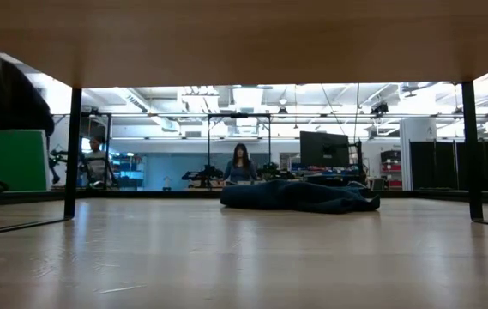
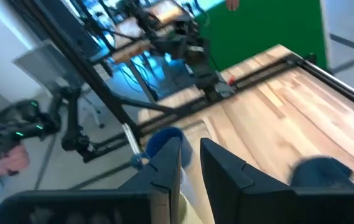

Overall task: Stack small to large cups/mugs on shelf
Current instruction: Return to Home Position

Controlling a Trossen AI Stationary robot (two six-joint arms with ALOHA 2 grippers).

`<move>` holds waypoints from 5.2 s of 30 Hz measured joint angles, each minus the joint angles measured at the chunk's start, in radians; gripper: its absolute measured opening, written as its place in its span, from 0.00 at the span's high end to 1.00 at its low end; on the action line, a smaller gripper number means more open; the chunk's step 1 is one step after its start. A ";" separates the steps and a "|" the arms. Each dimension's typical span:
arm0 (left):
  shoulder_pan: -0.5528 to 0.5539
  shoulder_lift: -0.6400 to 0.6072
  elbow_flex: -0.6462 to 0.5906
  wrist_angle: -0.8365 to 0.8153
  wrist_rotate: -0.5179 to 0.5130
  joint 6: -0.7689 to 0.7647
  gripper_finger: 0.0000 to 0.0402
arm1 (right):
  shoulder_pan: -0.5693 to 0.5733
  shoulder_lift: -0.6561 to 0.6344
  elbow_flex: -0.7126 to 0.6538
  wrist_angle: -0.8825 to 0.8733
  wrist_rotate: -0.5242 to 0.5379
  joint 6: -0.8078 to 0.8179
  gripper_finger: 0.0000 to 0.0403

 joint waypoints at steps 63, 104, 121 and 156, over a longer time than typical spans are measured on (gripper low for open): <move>0.004 -0.423 -0.220 -1.019 -0.313 -0.069 0.85 | -0.008 -1.384 -1.378 0.008 0.199 0.167 0.86; 0.005 -0.288 -0.221 -0.982 -0.309 -0.068 0.85 | -0.009 -1.378 -1.402 -0.202 0.150 0.304 0.86; 0.005 -0.286 -0.221 -0.982 -0.310 -0.068 0.85 | -0.009 -1.378 -1.402 -0.201 0.150 0.307 0.86; 0.005 -0.288 -0.221 -0.982 -0.310 -0.068 0.85 | -0.009 -1.378 -1.402 -0.201 0.150 0.306 0.86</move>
